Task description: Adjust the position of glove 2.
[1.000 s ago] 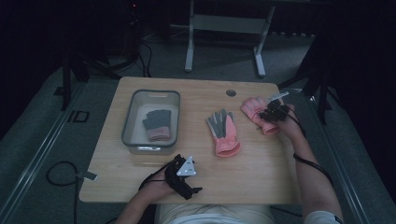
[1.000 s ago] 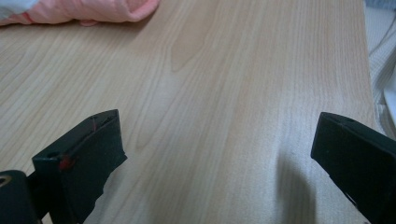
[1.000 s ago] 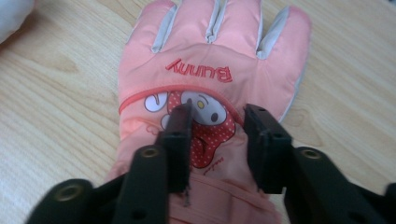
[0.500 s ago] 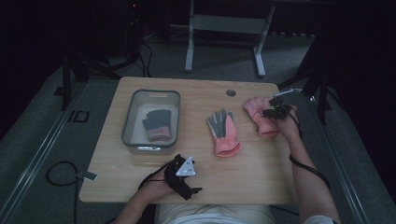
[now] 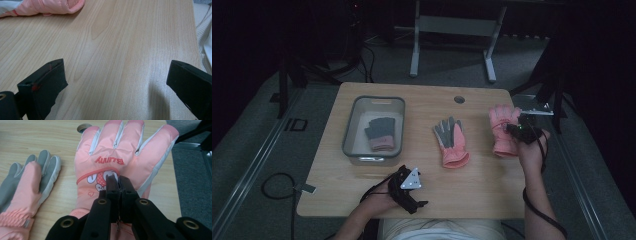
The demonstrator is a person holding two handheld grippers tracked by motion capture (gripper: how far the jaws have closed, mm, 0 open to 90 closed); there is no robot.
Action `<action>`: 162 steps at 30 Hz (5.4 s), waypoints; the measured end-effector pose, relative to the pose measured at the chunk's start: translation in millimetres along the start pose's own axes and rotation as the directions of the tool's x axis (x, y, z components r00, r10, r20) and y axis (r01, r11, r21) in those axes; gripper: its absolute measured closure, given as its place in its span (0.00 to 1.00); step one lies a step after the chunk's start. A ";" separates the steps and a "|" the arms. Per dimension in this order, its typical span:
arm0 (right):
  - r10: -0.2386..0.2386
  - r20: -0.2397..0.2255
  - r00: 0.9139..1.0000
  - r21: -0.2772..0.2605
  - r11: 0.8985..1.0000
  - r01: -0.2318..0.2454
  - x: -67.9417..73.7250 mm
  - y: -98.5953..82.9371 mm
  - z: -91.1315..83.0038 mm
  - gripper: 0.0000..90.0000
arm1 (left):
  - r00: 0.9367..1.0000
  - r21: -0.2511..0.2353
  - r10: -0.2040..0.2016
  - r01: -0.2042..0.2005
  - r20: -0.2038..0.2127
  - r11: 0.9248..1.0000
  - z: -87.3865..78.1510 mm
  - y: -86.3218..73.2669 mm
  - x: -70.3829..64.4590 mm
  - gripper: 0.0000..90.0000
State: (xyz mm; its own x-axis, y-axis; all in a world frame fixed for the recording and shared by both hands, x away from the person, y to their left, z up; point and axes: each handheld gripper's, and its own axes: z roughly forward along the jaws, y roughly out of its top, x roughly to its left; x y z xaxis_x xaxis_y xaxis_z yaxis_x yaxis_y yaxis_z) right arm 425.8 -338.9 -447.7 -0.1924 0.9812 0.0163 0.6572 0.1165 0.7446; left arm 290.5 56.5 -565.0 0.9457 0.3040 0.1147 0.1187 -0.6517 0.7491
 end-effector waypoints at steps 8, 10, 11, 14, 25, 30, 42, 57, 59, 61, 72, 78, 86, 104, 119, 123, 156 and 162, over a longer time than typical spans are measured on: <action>0.016 0.047 0.999 0.001 1.000 -0.016 12.7 -22.1 -8.8 0.97 | 1.000 0.001 0.009 -0.009 0.001 1.000 0.3 0.1 -1.4 0.02; 0.027 0.051 0.998 -0.003 1.000 -0.027 14.0 -24.2 -4.9 0.97 | 1.000 0.003 0.014 -0.014 0.001 1.000 0.6 -0.3 -0.8 0.02; 0.030 0.051 0.998 -0.001 1.000 -0.030 13.9 -24.7 -2.6 0.97 | 1.000 0.003 0.015 -0.015 0.003 1.000 0.7 -0.4 -0.5 0.02; 0.039 0.061 0.997 0.001 0.999 -0.039 13.5 -25.7 4.4 0.97 | 1.000 -0.004 0.009 -0.009 0.003 1.000 0.7 -0.6 0.3 0.02; 0.055 0.066 0.996 0.070 0.996 -0.060 12.2 -35.5 42.5 0.97 | 1.000 -0.004 0.009 -0.009 0.002 1.000 0.5 -1.0 -0.9 0.02; 0.060 0.060 0.996 0.092 0.994 -0.065 11.8 -44.4 56.2 0.96 | 1.000 -0.008 0.004 -0.004 0.005 1.000 0.3 -1.6 -0.4 0.02; -0.057 -0.032 0.998 0.071 0.996 0.059 0.3 -35.5 37.6 0.79 | 1.000 0.000 0.004 -0.004 0.006 1.000 1.3 -0.6 -0.1 0.02; -0.204 -0.053 0.978 0.055 0.977 0.207 3.0 -54.5 58.4 0.69 | 1.000 0.003 -0.001 0.001 0.006 1.000 2.1 -0.7 -0.5 0.02; -0.200 -0.042 0.979 0.062 0.977 0.202 4.1 -56.2 62.4 0.73 | 1.000 0.006 0.004 -0.004 0.006 1.000 2.2 -0.8 -0.5 0.02; -0.196 -0.034 0.980 0.058 0.979 0.197 4.8 -57.4 65.4 0.77 | 1.000 0.010 0.010 -0.010 0.008 1.000 2.1 -0.7 -0.5 0.02; -0.119 -0.011 0.993 0.046 0.992 0.120 8.1 -51.7 60.1 0.97 | 1.000 0.006 0.006 -0.006 0.007 1.000 2.1 -0.7 -0.6 0.02; -0.093 0.006 0.996 -0.006 0.996 0.093 11.9 -38.7 41.9 0.97 | 1.000 0.006 0.002 -0.002 0.007 1.000 2.0 -1.1 -0.4 0.02; -0.085 0.002 0.996 -0.056 0.995 0.084 29.8 -13.4 13.6 0.97 | 1.000 0.008 0.008 -0.008 0.006 1.000 2.2 -0.8 -0.4 0.02; -0.115 -0.064 0.991 -0.118 0.987 0.107 87.1 12.5 -27.1 0.97 | 1.000 0.009 0.015 -0.015 0.001 1.000 2.0 -1.1 -1.4 0.02; -0.163 -0.127 0.978 -0.109 0.983 0.149 138.9 8.8 -26.2 0.97 | 1.000 0.008 0.016 -0.016 0.001 1.000 2.1 -0.9 -1.7 0.02; -0.166 -0.139 0.976 -0.109 0.982 0.151 152.3 8.1 -24.1 0.97 | 1.000 0.008 0.018 -0.018 -0.001 1.000 2.2 -0.9 -1.8 0.02; -0.140 -0.135 0.981 0.041 0.988 0.147 166.6 -21.0 53.8 0.94 | 1.000 0.006 0.022 -0.022 0.007 1.000 1.6 -1.6 -1.5 0.02; -0.151 -0.142 0.978 0.044 0.986 0.159 167.0 -22.4 56.6 0.89 | 1.000 0.006 0.018 -0.018 0.009 1.000 1.6 -1.7 -0.8 0.02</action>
State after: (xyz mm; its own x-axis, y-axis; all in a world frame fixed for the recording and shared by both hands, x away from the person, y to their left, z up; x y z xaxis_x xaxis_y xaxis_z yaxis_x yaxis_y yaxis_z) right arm 420.2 -168.9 -499.4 -0.3909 0.9204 -0.0022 0.6494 0.2774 0.7080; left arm 290.0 56.3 -567.5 0.9504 0.2858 0.1225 0.1031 -0.6615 0.7428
